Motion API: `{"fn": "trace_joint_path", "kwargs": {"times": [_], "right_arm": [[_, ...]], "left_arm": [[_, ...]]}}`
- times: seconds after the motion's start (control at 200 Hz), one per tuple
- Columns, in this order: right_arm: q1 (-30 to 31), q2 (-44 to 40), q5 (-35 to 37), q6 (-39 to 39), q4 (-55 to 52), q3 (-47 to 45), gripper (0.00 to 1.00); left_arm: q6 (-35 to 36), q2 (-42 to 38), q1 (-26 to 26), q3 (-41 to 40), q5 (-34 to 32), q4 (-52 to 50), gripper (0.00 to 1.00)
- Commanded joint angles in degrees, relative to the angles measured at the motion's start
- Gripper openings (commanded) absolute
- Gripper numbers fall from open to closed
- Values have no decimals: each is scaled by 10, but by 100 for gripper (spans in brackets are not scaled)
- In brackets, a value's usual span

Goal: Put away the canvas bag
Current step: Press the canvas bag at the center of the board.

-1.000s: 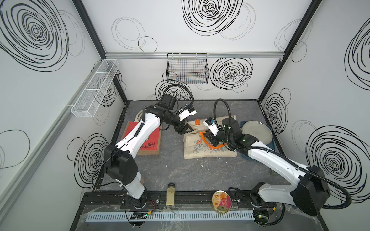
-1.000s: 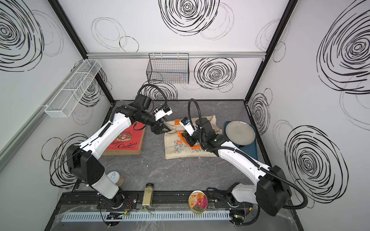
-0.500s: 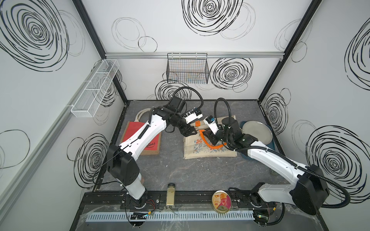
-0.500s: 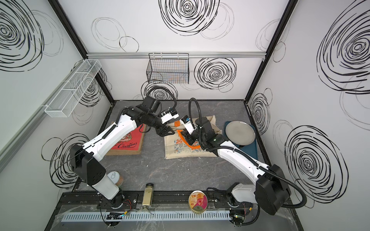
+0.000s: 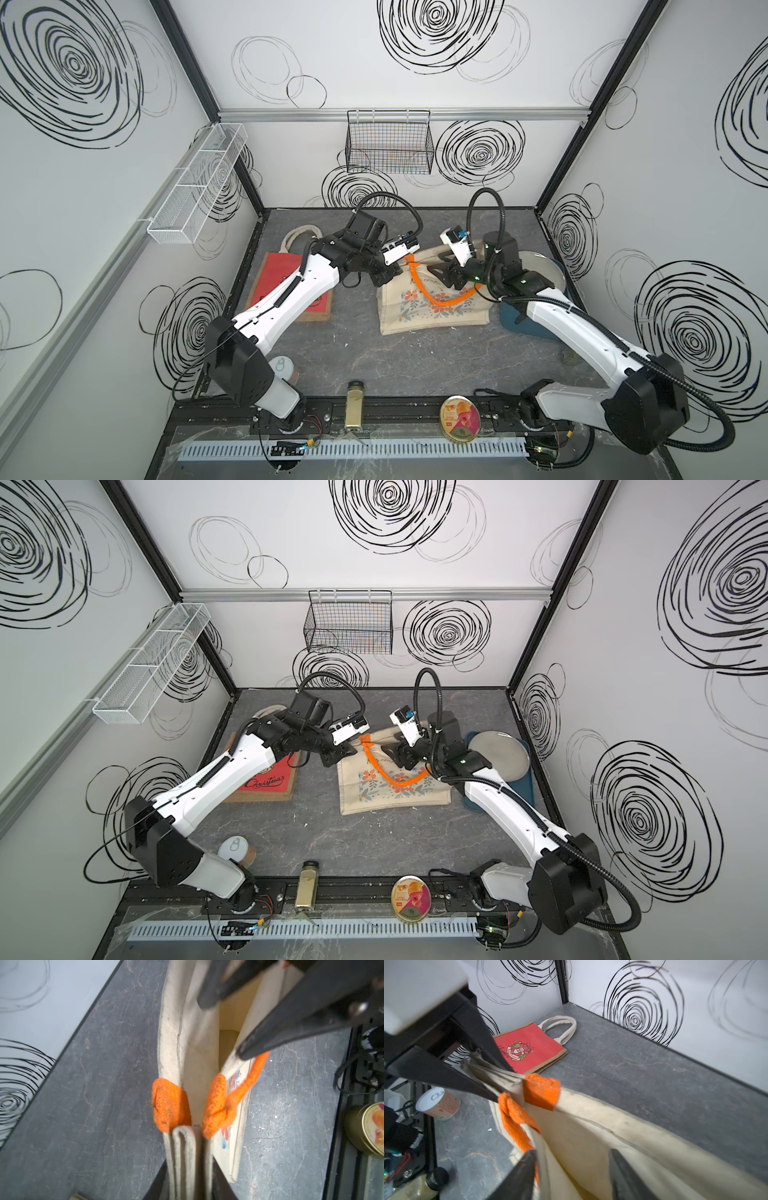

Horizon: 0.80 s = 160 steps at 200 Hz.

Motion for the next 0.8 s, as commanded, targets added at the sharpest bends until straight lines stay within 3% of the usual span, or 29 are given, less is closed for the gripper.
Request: {"fn": "trace_joint_path", "kwargs": {"times": [0.0,0.1,0.245,0.435,0.62,0.796], "right_arm": [[-6,-26,-66,-23,-21,36,80],[-5,-7,-73,-74,-60,67,87],[-4,26,-102,-176,-136,118,89],[3,80,-144,-270,-221,187,90],[47,158,-84,-323,-304,264,94],[70,207,-81,-338,-319,299,92]], "left_arm": [[31,-26,6,-13,23,31,0],[39,-23,5,-8,31,13,0],[49,-50,4,-40,25,42,0],[62,-74,19,-82,80,76,0],[66,-81,27,-94,101,85,0],[51,-103,37,-112,130,112,0]]}}
